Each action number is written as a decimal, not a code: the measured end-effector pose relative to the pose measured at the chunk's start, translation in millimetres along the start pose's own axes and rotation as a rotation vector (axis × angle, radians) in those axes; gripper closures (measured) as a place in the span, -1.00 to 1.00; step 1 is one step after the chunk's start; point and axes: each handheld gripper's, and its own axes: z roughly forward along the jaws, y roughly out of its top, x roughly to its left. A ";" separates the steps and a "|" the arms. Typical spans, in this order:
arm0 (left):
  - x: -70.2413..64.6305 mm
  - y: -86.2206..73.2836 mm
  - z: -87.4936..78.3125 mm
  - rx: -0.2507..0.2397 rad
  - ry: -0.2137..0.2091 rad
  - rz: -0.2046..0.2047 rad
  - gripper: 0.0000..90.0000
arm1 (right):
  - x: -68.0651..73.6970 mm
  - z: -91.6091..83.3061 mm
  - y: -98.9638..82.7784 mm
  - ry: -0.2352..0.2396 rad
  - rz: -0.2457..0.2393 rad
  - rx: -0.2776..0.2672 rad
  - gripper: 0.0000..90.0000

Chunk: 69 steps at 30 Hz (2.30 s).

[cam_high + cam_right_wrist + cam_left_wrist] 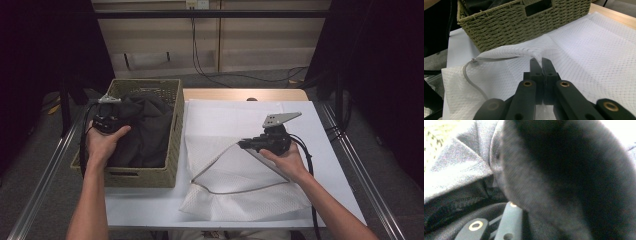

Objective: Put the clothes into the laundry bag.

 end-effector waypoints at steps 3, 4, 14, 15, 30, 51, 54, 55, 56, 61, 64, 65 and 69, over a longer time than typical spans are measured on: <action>-1.3 2.9 -6.1 -0.057 -0.010 -0.019 0.67 | -0.2 -0.1 0.3 -0.001 0.003 -0.001 0.99; -0.9 3.8 -8.0 -0.060 -0.015 -0.012 0.67 | 0.0 0.0 0.4 0.000 0.003 -0.002 0.99; -7.2 19.2 -30.7 -0.206 -0.023 -0.022 0.68 | 0.2 0.3 0.7 0.002 0.004 -0.006 0.99; -6.9 21.0 -33.2 -0.217 -0.026 -0.028 0.68 | 0.1 0.3 0.8 0.001 0.003 -0.006 0.99; -1.5 33.0 -65.4 -0.371 -0.029 -0.064 0.68 | -1.9 0.0 1.2 0.006 0.012 -0.014 0.99; -13.8 49.2 -96.9 -0.522 -0.043 -0.052 0.68 | -2.9 -2.1 1.8 0.000 0.019 -0.019 0.99; -14.7 54.0 -103.6 -0.541 -0.047 -0.049 0.68 | -3.3 -1.3 1.6 0.001 0.018 -0.019 0.99; -15.1 55.2 -105.9 -0.551 -0.045 -0.047 0.68 | -3.4 -1.3 1.7 0.001 0.017 -0.019 0.99; -14.7 56.0 -109.0 -0.553 -0.044 -0.036 0.68 | -3.6 -1.5 1.8 0.001 0.017 -0.021 0.99; -16.3 59.2 -122.6 -0.587 -0.057 -0.041 0.68 | -4.3 -2.7 1.5 -0.001 0.022 -0.023 0.99; -22.8 62.0 -130.9 -0.619 -0.071 -0.035 0.68 | -4.5 -2.8 1.5 -0.002 0.024 -0.023 0.99; -23.8 63.0 -133.5 -0.625 -0.082 -0.032 0.68 | -4.5 -2.6 1.5 -0.002 0.025 -0.022 0.99; -32.2 67.2 -140.5 -0.644 -0.117 -0.018 0.68 | -4.5 -1.9 1.5 -0.003 0.023 -0.020 0.99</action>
